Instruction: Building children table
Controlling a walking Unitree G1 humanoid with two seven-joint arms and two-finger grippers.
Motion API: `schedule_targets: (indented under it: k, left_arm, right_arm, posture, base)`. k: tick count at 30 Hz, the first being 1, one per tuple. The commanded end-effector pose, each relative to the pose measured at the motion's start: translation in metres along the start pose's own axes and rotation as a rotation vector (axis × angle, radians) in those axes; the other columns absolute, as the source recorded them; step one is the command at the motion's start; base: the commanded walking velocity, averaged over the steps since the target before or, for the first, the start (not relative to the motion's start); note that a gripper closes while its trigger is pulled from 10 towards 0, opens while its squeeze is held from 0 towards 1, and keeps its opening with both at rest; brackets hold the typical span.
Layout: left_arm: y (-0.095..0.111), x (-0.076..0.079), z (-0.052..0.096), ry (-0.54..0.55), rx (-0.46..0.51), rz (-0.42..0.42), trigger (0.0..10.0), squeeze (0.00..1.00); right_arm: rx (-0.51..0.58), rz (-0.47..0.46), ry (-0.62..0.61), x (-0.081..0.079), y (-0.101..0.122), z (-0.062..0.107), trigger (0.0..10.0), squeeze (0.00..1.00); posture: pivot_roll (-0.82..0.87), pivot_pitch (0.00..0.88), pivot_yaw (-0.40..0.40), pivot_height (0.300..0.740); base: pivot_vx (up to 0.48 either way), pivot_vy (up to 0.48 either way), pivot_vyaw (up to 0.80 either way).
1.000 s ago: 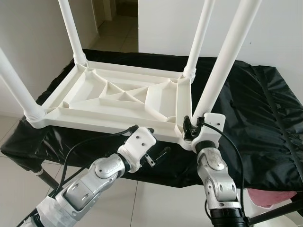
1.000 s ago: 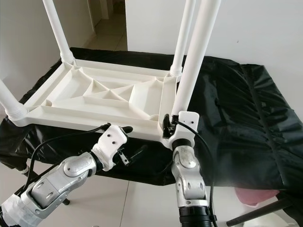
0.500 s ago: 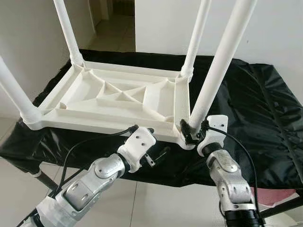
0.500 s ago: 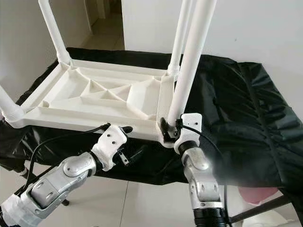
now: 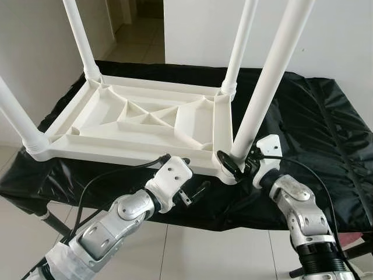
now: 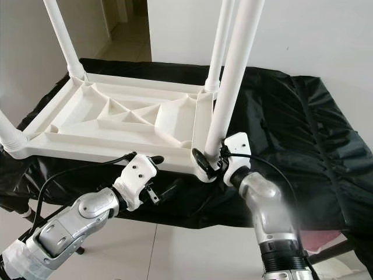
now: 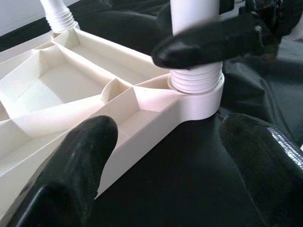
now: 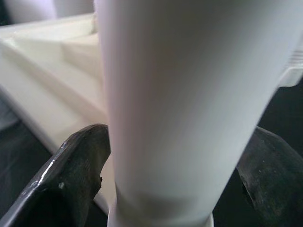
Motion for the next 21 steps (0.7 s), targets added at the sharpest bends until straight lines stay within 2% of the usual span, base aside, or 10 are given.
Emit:
schedule_targets:
  k: [1,2,3,5,6,7,20,21]
  left_arm:
    - [0.002,0.017,0.004,-0.176,0.016,-0.016,10.0,0.0]
    - [0.002,0.017,0.004,-0.175,0.016,-0.015,10.0,0.0]
    - [0.002,0.017,0.005,-0.175,0.014,-0.016,10.0,0.0]
    - [0.001,0.017,0.005,-0.175,0.013,-0.017,10.0,0.0]
    - [0.001,0.017,0.005,-0.175,0.012,-0.017,10.0,0.0]
    - [0.001,0.017,0.004,-0.176,0.012,-0.018,10.0,0.0]
    - [0.001,0.014,0.005,-0.171,0.009,-0.019,10.0,0.0]
    - [0.001,0.015,0.005,-0.173,0.009,-0.02,10.0,0.0]
  right_arm:
    - [-0.012,0.018,0.027,0.002,-0.003,0.0,10.0,0.0]
    - [-0.014,0.02,0.035,0.002,-0.003,0.0,10.0,0.0]
    - [-0.019,0.031,0.04,0.005,-0.003,-0.001,8.2,0.0]
    - [-0.023,0.038,0.041,0.007,-0.004,-0.001,8.2,0.0]
    - [-0.025,0.042,0.044,0.009,-0.004,-0.002,3.5,0.0]
    - [-0.028,0.048,0.051,0.01,-0.005,-0.002,0.0,0.0]
    - [-0.032,0.061,0.06,0.014,-0.009,-0.001,0.0,0.0]
    - [-0.019,0.037,0.044,0.014,-0.009,0.0,1.7,0.0]
  posture:
    - [-0.02,0.085,-0.009,0.74]
    - [-0.02,0.085,-0.009,0.74]
    - [-0.02,0.084,-0.009,0.74]
    - [-0.02,0.084,-0.009,0.74]
    - [-0.02,0.082,-0.007,0.74]
    - [-0.02,0.082,-0.006,0.74]
    - [-0.02,0.083,-0.003,0.74]
    - [-0.02,0.08,-0.004,0.74]
  base:
    - [0.0,0.0,0.0]
    - [0.0,0.0,0.0]
    - [0.0,0.0,0.0]
    - [0.0,0.0,0.0]
    - [0.0,0.0,0.0]
    - [0.0,0.0,0.0]
    - [0.0,0.0,0.0]
    - [0.0,0.0,0.0]
Point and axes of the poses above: a point about 5 cm out from each wrist's last joint towards the gripper, its own z axis pointing back from the gripper into the wrist, its own y axis along the axis of the wrist's last joint, x = y × z, the point moved 6 cm from there along -z, pointing out of the wrist towards the gripper, and after that the axes turned 6 degrees about -z, right-handed, at the moved point
